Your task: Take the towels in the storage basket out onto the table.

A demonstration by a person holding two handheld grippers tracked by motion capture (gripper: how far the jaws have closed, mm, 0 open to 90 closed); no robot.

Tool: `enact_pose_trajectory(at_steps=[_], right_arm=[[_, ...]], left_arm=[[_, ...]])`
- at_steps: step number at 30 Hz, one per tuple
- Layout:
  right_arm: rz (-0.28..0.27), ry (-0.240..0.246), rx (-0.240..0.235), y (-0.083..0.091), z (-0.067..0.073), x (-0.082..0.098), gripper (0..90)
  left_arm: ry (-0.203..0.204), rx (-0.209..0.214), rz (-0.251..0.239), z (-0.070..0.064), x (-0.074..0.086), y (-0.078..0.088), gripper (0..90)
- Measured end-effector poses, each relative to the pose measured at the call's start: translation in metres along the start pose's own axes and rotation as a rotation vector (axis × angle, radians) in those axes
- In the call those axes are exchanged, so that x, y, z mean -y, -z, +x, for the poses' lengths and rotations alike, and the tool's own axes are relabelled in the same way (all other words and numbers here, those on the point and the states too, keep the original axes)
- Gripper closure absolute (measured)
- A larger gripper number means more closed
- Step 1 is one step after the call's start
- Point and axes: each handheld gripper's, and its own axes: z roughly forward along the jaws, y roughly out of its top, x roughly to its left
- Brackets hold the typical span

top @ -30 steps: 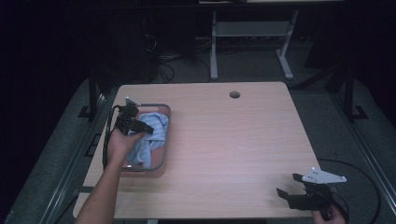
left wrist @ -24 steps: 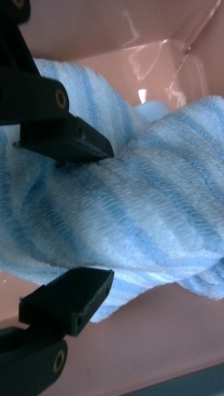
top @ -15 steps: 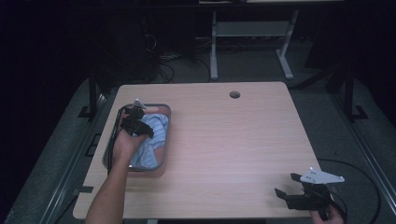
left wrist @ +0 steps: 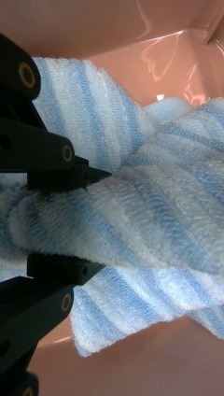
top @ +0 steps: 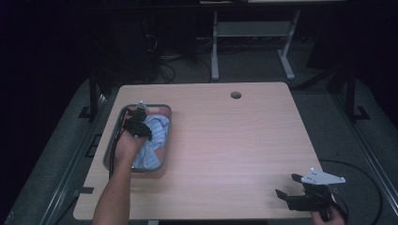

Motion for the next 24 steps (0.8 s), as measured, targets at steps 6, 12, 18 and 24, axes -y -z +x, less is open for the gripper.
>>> enact_pose_trajectory(at_steps=[6, 12, 18, 24], right_arm=[[-0.004, -0.001, 0.001, 0.001, 0.0, 0.0, 14.0], [-0.001, -0.005, 0.005, 0.001, 0.0, 0.0, 14.0], [0.001, -0.012, 0.011, 0.002, -0.002, 0.0, 14.0], [0.0, -0.017, 0.015, 0.001, -0.003, 0.0, 14.0]], left_arm=[[0.009, 0.005, -0.01, 0.0, 0.001, 0.003, 67.9], [0.011, 0.028, -0.049, 0.002, 0.004, 0.012, 69.9], [0.016, 0.086, -0.124, 0.005, 0.012, 0.031, 70.1], [0.018, 0.119, -0.194, 0.005, 0.022, 0.049, 70.1]])
